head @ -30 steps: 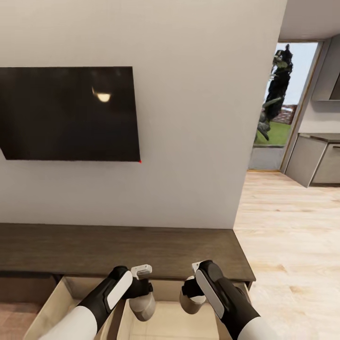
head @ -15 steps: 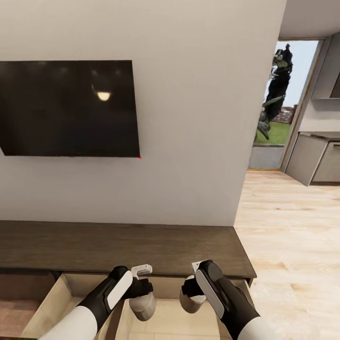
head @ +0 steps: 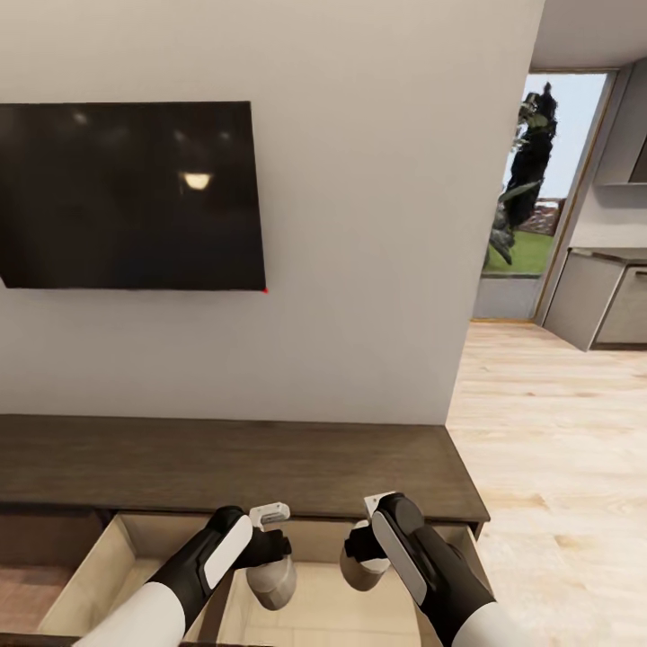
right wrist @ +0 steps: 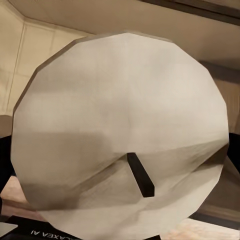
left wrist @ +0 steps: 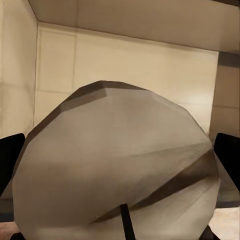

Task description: Place each of the two pumpkins and all three candles from the living room inside a cabinet in the living room (use any cabinet), then make sure every cabinet is closed, and position the cauldron so it is next to a table in the living room.

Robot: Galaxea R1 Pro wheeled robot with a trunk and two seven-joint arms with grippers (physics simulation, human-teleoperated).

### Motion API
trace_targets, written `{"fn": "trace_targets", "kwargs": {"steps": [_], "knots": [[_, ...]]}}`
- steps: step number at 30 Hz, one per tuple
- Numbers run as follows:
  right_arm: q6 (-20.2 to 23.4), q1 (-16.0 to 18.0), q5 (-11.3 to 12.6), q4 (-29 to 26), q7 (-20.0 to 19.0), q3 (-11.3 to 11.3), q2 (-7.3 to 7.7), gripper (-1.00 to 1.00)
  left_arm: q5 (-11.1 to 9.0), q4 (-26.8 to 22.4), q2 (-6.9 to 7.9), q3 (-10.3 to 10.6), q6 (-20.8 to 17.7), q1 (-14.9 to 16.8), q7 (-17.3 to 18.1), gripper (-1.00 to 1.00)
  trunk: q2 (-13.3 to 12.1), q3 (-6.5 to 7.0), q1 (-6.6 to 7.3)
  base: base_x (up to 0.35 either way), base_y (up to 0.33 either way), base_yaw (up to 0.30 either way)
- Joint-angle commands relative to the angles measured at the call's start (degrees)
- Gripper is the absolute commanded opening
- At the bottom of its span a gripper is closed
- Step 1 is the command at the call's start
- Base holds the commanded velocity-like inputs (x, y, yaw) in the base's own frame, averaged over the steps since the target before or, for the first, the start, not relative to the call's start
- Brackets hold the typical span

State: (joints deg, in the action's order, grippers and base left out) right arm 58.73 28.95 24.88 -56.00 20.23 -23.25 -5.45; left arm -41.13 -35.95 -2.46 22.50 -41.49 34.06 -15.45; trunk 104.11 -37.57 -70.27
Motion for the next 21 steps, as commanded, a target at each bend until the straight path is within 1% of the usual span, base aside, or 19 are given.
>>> {"fn": "trace_targets", "kwargs": {"steps": [1,21], "knots": [[0.1,0.1,0.7,0.0,0.6,-0.1,0.00,-1.00,-0.6,0.0,0.07,0.2,0.0,0.0,-0.6,-1.00,0.4,-0.24,-0.22,0.000,0.000,0.000],[0.0,0.1,0.7,0.0,0.3,-0.1,0.00,-1.00,-0.5,-0.1,0.07,0.3,1.1,0.0,-0.5,-1.00,8.5,-3.83,-4.61,0.000,0.000,0.000]]}}
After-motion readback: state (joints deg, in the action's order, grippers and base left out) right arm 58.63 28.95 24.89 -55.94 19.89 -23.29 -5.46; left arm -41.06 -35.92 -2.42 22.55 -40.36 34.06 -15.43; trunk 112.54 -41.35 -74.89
